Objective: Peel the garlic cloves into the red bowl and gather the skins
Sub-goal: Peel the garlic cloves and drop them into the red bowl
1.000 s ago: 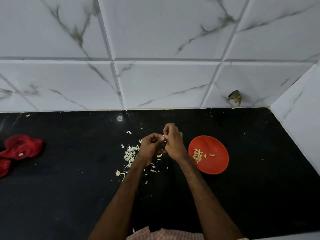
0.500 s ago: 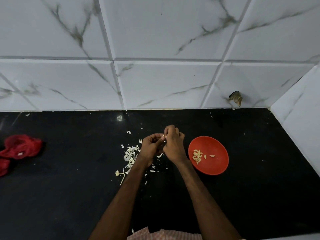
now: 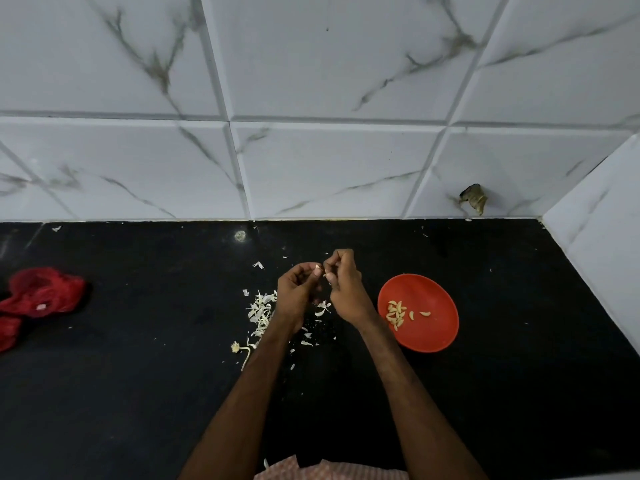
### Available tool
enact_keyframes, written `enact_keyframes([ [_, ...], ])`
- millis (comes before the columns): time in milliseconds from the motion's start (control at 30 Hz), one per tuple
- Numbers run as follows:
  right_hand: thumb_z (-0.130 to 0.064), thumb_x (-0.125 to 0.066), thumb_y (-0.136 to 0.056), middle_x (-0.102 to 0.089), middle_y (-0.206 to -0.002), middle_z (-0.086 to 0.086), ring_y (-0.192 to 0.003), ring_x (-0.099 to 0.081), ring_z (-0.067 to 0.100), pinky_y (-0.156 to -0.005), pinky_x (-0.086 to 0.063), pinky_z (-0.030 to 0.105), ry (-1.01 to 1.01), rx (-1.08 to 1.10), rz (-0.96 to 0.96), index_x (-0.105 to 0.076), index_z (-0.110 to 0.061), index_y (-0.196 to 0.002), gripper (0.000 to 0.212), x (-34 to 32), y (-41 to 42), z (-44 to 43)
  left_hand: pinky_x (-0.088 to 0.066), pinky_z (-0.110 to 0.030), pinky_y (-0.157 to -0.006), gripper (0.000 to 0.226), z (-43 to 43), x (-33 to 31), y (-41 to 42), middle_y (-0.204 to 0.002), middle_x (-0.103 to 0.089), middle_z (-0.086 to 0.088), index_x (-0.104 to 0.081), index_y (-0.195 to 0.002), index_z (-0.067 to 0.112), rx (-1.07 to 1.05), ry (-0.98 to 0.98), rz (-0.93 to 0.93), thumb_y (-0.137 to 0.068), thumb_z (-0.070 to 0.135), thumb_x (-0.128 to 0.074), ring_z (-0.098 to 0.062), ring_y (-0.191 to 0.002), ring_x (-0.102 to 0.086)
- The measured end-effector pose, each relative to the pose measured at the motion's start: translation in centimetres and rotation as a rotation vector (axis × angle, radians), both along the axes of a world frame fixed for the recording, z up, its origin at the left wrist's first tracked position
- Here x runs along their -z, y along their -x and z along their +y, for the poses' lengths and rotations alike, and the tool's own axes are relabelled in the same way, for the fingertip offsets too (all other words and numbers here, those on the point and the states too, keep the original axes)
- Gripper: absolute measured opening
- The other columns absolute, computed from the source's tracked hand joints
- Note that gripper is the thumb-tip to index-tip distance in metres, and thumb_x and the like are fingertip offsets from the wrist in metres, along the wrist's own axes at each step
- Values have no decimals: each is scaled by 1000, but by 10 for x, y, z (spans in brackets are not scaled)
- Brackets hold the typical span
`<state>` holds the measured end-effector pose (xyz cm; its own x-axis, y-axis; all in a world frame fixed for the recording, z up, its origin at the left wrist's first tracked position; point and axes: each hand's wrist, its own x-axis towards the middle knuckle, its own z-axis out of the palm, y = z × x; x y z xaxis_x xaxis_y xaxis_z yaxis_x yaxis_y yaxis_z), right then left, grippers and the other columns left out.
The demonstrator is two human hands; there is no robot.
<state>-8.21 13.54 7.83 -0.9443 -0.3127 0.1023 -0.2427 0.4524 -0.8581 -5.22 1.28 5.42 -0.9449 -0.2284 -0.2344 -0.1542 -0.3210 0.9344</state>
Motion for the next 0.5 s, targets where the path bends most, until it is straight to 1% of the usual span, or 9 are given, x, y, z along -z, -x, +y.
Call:
enact_keyframes([
  [67, 11, -51, -93, -52, -102, 4, -94, -59, 10, -73, -53, 18, 0, -12, -1, -38, -23, -104, 39, 1, 0, 0, -42, -21, -45, 18, -2, 1, 1, -78, -64, -8, -62, -110, -7, -31, -26, -10, -97, 5, -59, -12, -61, -54],
  [133, 8, -54, -93, -50, -106, 3, -97, -57, 8, -73, -51, 18, -11, 16, -6, -41, -24, -106, 37, 1, 1, 2, -42, -21, -47, 16, -2, 3, 0, -80, -65, -7, -64, -109, -4, -20, -52, -10, -96, 5, -60, -12, -64, -55],
  [233, 1, -55, -95, -49, -110, -4, -102, -52, 6, -82, -48, 20, -33, 52, 41, -51, -22, -115, 31, 4, 4, 4, -45, -22, -49, 13, -3, 4, -2, -84, -68, -5, -68, -106, 4, -17, -69, -10, -95, 5, -62, -10, -66, -58],
  [267, 0, -54, -96, -50, -110, -7, -104, -50, 7, -84, -46, 19, -63, 53, 77, -56, -20, -115, 28, 6, 4, 4, -46, -22, -50, 13, -4, 3, -2, -85, -69, -6, -68, -106, 4, -28, -71, -11, -95, 5, -62, -10, -66, -59],
  [333, -3, -51, -98, -53, -109, -8, -106, -49, 7, -86, -42, 16, -117, 70, 120, -63, -17, -108, 21, 9, 6, 4, -48, -23, -49, 15, -3, 2, -2, -88, -69, -8, -67, -109, 2, -42, -75, -11, -95, 4, -62, -9, -66, -60],
  [367, -3, -50, -99, -56, -108, -6, -105, -52, 8, -87, -44, 18, -120, 87, 120, -65, -15, -105, 20, 10, 7, 3, -48, -23, -50, 17, -3, 2, -1, -90, -69, -8, -67, -110, 1, -41, -75, -12, -95, 5, -62, -8, -66, -60],
  [433, -3, -53, -97, -61, -102, -4, -98, -58, 8, -85, -51, 28, -91, 114, 101, -67, -13, -100, 18, 13, 7, 2, -50, -24, -51, 20, -3, 2, -1, -90, -69, -8, -67, -113, 0, -30, -71, -11, -95, 6, -63, -9, -68, -60],
  [500, -5, -58, -96, -64, -96, -5, -91, -61, 5, -82, -54, 31, -58, 120, 68, -68, -14, -97, 13, 12, 6, 0, -51, -26, -51, 21, -3, 2, -2, -87, -68, -9, -67, -114, -2, -25, -79, -5, -95, 7, -63, -12, -70, -61],
])
